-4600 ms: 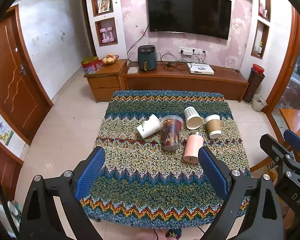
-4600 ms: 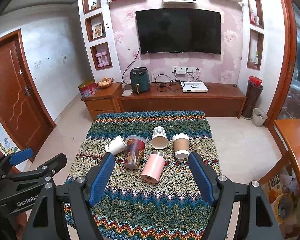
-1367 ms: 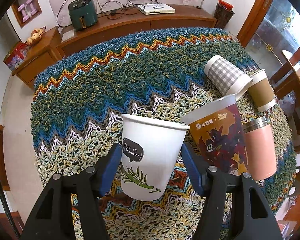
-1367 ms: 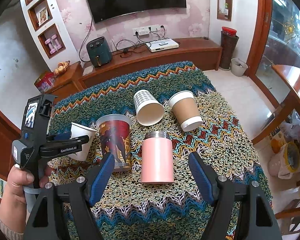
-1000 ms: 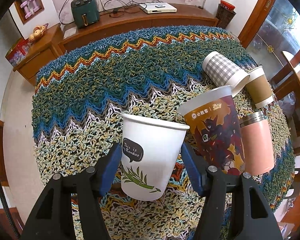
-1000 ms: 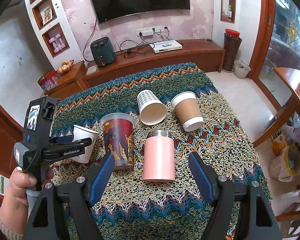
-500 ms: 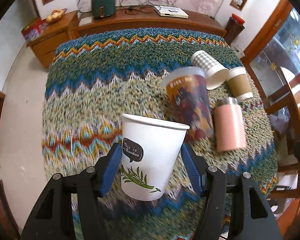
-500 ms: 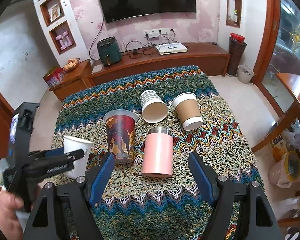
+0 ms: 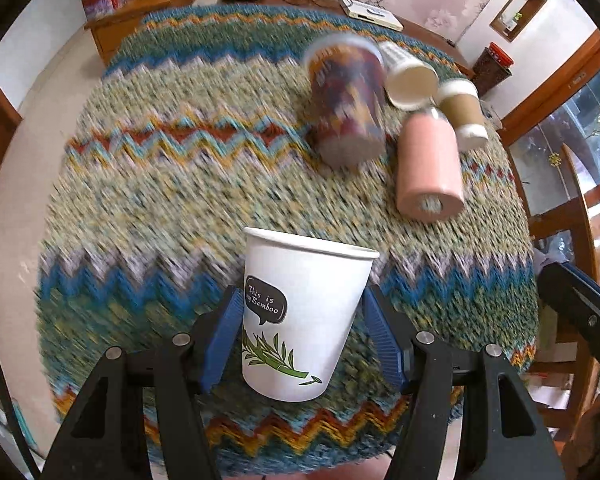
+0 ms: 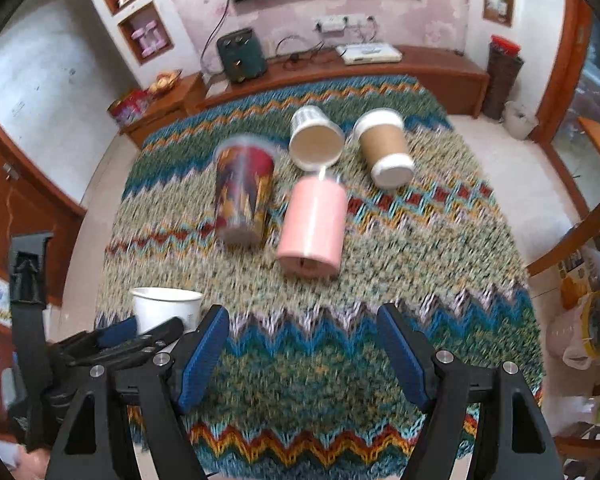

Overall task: Flip cup upright
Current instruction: 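Lift the white cup with the left gripper and turn its rim upward, then grasp the white cup with the right gripper while the left gripper releases it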

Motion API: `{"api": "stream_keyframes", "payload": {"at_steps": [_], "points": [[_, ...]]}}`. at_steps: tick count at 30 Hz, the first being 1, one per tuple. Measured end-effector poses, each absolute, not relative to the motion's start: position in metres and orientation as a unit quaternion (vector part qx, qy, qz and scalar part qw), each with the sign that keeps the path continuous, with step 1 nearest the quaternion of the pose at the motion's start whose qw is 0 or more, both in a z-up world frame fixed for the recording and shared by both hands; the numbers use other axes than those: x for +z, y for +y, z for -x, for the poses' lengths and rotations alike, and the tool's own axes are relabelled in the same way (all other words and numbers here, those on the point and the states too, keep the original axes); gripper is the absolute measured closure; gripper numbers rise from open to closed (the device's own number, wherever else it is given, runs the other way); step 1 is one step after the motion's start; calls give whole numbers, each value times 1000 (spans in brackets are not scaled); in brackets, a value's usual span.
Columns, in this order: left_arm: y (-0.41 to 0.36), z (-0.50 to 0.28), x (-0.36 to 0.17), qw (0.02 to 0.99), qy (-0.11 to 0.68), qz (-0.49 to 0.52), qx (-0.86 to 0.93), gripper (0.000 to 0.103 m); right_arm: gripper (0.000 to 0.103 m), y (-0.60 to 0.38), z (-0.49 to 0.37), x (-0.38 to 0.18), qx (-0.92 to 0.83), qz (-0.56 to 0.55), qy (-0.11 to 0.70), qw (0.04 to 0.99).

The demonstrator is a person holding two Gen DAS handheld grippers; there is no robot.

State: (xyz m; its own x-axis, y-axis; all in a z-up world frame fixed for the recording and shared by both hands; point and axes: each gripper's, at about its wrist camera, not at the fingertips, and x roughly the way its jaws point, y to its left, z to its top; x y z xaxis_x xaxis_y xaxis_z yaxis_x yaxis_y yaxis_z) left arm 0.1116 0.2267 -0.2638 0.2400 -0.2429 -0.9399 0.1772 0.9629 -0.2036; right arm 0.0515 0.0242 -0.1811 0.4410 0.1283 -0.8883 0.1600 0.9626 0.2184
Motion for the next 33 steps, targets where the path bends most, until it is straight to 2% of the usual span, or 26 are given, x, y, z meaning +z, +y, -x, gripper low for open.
{"api": "stream_keyframes", "payload": {"at_steps": [9, 23, 26, 33], "points": [[200, -85, -285, 772, 615, 70, -144, 37, 26, -1, -33, -211, 27, -195, 562, 803], [178, -70, -285, 799, 589, 30, -117, 36, 26, -9, -35, -238, 58, -206, 580, 786], [175, -68, -288, 799, 591, 8, -111, 29, 26, -7, -40, -239, 64, -205, 580, 786], [177, -67, -288, 798, 592, 16, -112, 23, 26, 1, -50, -240, 79, -196, 580, 787]]}}
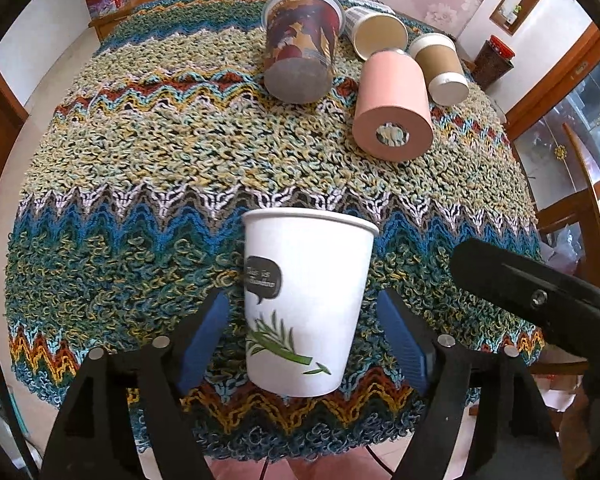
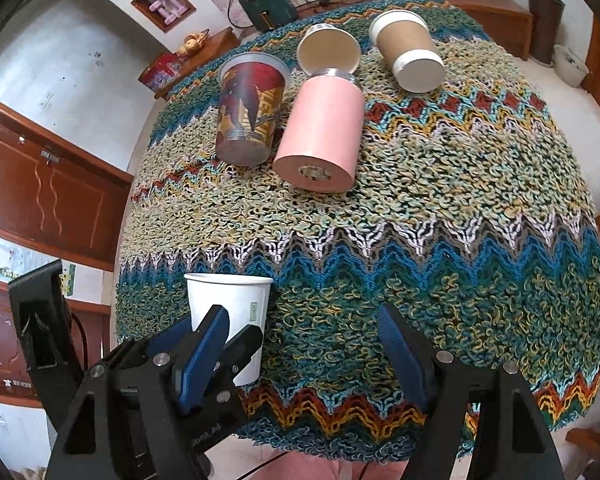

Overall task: Flip cup upright
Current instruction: 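Grasp the white cup with the right gripper while the left gripper releases it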

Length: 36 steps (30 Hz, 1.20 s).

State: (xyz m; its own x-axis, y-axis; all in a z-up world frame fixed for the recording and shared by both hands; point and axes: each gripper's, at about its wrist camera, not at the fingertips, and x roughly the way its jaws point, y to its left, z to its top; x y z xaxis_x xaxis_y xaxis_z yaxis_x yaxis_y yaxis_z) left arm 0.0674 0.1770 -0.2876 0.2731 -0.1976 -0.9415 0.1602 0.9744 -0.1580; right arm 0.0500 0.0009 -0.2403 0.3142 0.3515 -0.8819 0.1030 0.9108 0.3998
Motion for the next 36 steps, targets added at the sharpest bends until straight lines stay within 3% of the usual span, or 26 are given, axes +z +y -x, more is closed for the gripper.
{"api": "stream_keyframes", "payload": {"at_steps": [36], "points": [[229, -31, -262, 808, 582, 16, -95, 22, 26, 84, -116, -307, 140, -222, 664, 701]]}}
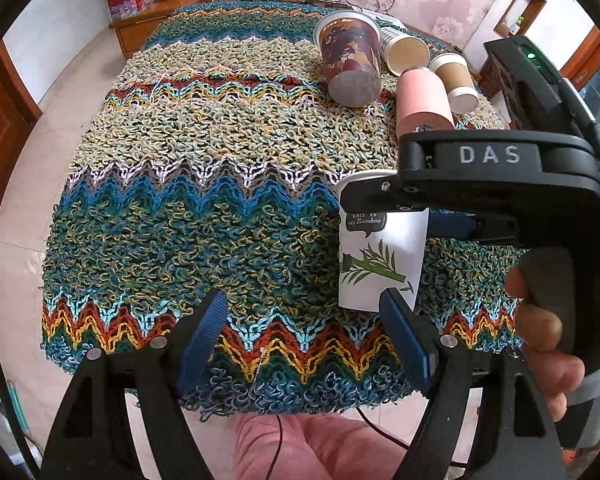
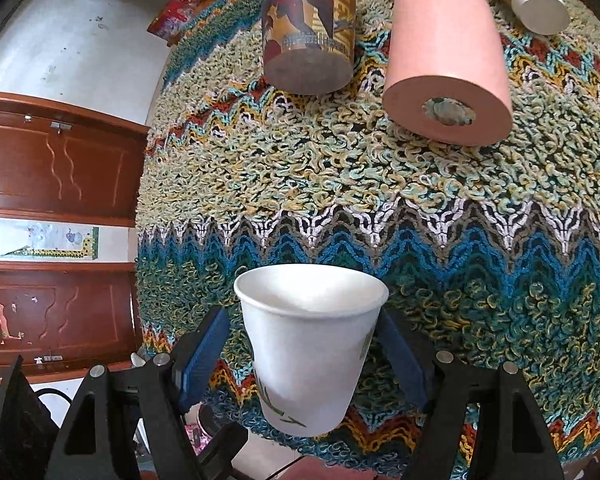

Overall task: Flip cup upright
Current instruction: 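Grasp the white cup with the right gripper while the left gripper releases it, then carry the white cup rim-up in the right gripper above the blanket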

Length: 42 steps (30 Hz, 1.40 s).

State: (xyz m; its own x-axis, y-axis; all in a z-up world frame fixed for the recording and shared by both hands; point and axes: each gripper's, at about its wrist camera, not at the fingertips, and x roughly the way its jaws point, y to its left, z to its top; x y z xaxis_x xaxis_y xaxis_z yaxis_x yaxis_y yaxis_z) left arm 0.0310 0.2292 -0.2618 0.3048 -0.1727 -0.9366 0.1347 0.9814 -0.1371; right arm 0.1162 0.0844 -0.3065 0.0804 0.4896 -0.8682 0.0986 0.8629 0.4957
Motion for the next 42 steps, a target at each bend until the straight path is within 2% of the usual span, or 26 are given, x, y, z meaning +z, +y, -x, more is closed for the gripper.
{"api": "stream_keyframes", "payload": {"at_steps": [4, 6, 18, 23, 30, 34, 42], "points": [[230, -33, -261, 808, 581, 15, -97, 22, 29, 91, -123, -314, 138, -219, 673, 693], [231, -34, -261, 808, 581, 15, -97, 22, 35, 92, -124, -316, 138, -222, 678, 687], [235, -41, -258, 810, 578, 14, -99, 22, 37, 76, -119, -306, 140, -229, 666, 696], [235, -44, -257, 811, 576, 13, -103, 22, 37, 71, -112, -281, 136, -203, 611, 753], [231, -47, -261, 808, 578, 5, -113, 22, 37, 91, -105, -255, 123, -97, 487, 859], [231, -48, -266, 806, 581, 1, -116, 22, 37, 106, -106, -258, 106, -46, 421, 899], [237, -52, -271, 804, 584, 2, -112, 22, 36, 115, -116, -280, 82, -48, 377, 921]]}}
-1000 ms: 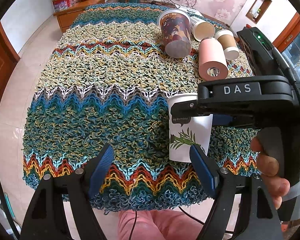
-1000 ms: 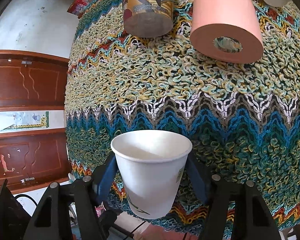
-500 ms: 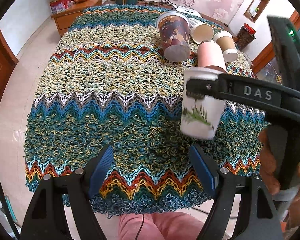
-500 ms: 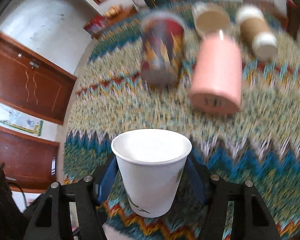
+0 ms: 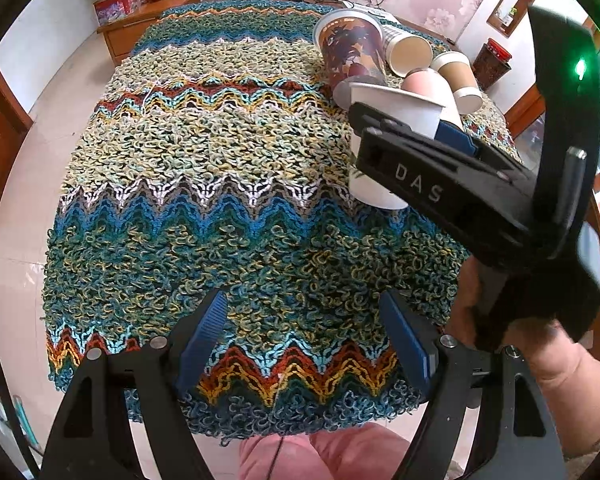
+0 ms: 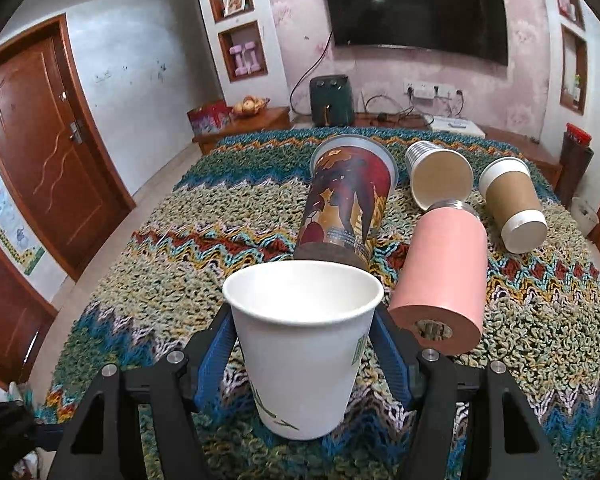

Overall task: Flip cup upright
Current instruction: 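Carry the white cup rim-up in the right gripper above the blanket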

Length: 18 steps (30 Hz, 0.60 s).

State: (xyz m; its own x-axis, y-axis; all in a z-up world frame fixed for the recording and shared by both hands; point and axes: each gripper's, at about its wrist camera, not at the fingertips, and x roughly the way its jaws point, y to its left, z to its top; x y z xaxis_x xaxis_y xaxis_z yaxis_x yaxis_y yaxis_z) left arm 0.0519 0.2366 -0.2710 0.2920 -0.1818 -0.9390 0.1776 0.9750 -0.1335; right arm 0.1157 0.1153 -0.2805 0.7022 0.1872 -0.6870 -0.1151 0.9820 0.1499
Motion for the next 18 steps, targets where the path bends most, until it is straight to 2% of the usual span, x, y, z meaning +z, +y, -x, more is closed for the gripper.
{"api": "stream_keyframes", "payload": {"at_steps": [11, 18], "points": [[240, -56, -273, 807, 581, 8, -106, 22, 35, 120, -90, -279, 82, -22, 367, 926], [239, -53, -270, 807, 580, 6, -108, 22, 35, 114, -85, -287, 77, -20, 404, 911]]}}
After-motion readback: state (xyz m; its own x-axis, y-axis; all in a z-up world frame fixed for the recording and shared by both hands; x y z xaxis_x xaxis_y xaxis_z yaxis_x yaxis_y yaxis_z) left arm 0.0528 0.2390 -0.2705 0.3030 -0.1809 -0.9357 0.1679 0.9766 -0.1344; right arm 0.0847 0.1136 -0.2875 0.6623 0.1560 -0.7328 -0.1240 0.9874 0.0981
